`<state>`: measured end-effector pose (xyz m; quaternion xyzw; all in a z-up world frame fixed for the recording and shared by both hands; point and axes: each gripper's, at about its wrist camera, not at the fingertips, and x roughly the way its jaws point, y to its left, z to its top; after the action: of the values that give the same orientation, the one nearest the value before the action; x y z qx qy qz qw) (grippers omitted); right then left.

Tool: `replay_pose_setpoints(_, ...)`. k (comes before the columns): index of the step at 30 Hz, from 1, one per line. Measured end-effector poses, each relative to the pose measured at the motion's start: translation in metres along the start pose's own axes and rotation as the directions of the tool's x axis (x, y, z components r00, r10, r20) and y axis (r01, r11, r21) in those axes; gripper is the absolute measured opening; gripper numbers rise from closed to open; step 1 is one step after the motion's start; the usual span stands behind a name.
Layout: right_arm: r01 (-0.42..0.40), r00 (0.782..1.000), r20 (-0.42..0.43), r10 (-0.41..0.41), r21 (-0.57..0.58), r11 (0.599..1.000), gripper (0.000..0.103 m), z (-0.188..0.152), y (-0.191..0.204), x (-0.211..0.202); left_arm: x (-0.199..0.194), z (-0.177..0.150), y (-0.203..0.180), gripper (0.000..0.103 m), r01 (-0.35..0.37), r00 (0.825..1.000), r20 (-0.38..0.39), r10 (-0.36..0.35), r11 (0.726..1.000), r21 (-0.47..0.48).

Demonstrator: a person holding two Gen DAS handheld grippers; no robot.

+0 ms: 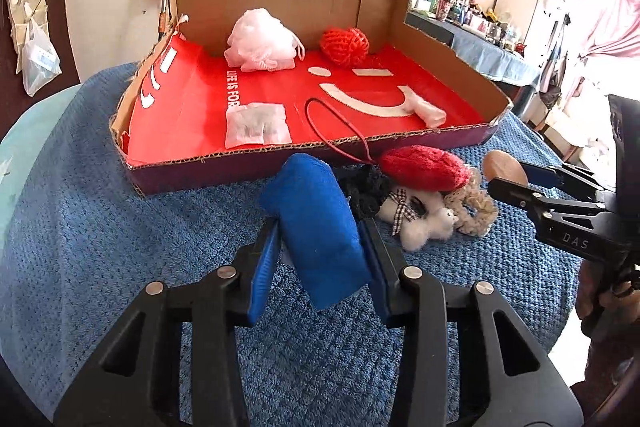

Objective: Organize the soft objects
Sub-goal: 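Close the right tool on the tan pad while the left grasps the blue cloth, then carry the tan pad into the box with the right tool while the left carries the blue cloth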

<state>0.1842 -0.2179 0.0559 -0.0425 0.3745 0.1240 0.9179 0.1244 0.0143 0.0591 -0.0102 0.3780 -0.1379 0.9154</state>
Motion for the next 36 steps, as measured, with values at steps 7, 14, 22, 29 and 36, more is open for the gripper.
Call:
replay_pose_setpoints(7,-0.050,0.997,0.062,0.051,-0.017,0.999,0.054,0.017,0.005,-0.012,-0.015,0.015,-0.006,0.038,0.018,0.999,0.050,-0.020,0.999,0.034)
replay_pose_setpoints(14,-0.104,0.991,0.082,0.110,-0.074,0.992,0.055,0.055,0.017,0.002,-0.007,0.051,-0.014,0.038,0.053,0.996,0.062,-0.059,0.995,0.083)
replay_pose_setpoints(22,-0.151,0.987,0.031,0.158,-0.153,0.977,0.055,0.084,0.019,0.039,0.030,0.093,-0.021,0.038,0.092,0.995,0.027,-0.097,0.985,0.143)
replay_pose_setpoints(29,-0.174,0.984,0.018,0.178,-0.139,0.975,0.055,0.096,0.007,0.055,0.048,0.113,-0.028,0.038,0.100,0.994,0.020,-0.106,0.977,0.188)
replay_pose_setpoints(36,-0.192,0.981,0.009,0.194,-0.110,0.975,0.055,0.091,-0.001,0.058,0.062,0.103,-0.025,0.038,0.137,0.991,-0.032,-0.133,0.974,0.182)
